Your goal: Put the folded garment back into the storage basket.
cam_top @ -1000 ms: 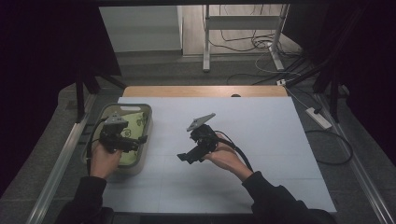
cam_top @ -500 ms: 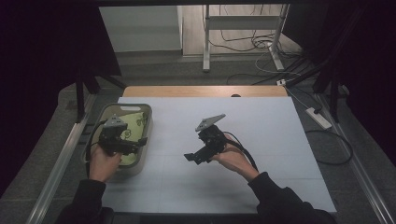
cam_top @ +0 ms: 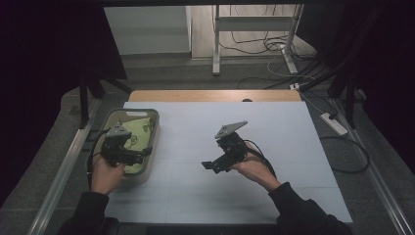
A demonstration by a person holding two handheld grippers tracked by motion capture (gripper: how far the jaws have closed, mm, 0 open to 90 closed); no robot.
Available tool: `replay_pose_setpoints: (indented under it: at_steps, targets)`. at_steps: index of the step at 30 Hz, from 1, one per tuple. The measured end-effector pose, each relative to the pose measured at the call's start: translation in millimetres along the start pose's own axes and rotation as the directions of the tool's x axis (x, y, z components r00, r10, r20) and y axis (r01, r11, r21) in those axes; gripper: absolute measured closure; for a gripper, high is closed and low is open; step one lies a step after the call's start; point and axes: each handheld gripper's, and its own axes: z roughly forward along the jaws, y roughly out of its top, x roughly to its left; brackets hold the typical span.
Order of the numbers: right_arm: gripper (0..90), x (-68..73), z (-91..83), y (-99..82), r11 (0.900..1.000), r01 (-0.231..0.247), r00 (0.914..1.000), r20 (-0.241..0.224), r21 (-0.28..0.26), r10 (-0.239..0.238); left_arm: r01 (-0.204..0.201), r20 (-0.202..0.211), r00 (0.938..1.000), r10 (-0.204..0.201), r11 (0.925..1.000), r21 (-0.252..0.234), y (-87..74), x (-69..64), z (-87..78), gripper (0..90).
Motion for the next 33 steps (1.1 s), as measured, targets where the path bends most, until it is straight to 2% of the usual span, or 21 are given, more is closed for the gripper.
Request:
replay_pose_setpoints:
  at_steps: [6, 13, 33]
  targets:
    - [0.0, -3.2, -11.1, -6.5, 0.9998, -0.019, 0.9997, 0.014, -0.011, 0.019, 0.006, 0.001, 1.0, -0.006, 1.0, 0.001, -2.9, -0.3, -2.3, 0.0]
    - [0.0, -6.0, -25.3, -14.9, 0.9985, -0.021, 0.999, 0.038, -0.05, 0.023, 0.014, 0.001, 0.9999, -0.014, 0.9999, 0.001, -6.2, -2.0, -4.9, 0.0]
    - [0.0, -13.5, -53.7, -42.6, 0.9957, -0.05, 0.9959, 0.071, -0.078, 0.055, 0.023, -0.006, 0.9997, -0.023, 0.9997, 0.008, -16.9, -8.6, -13.3, 0.0]
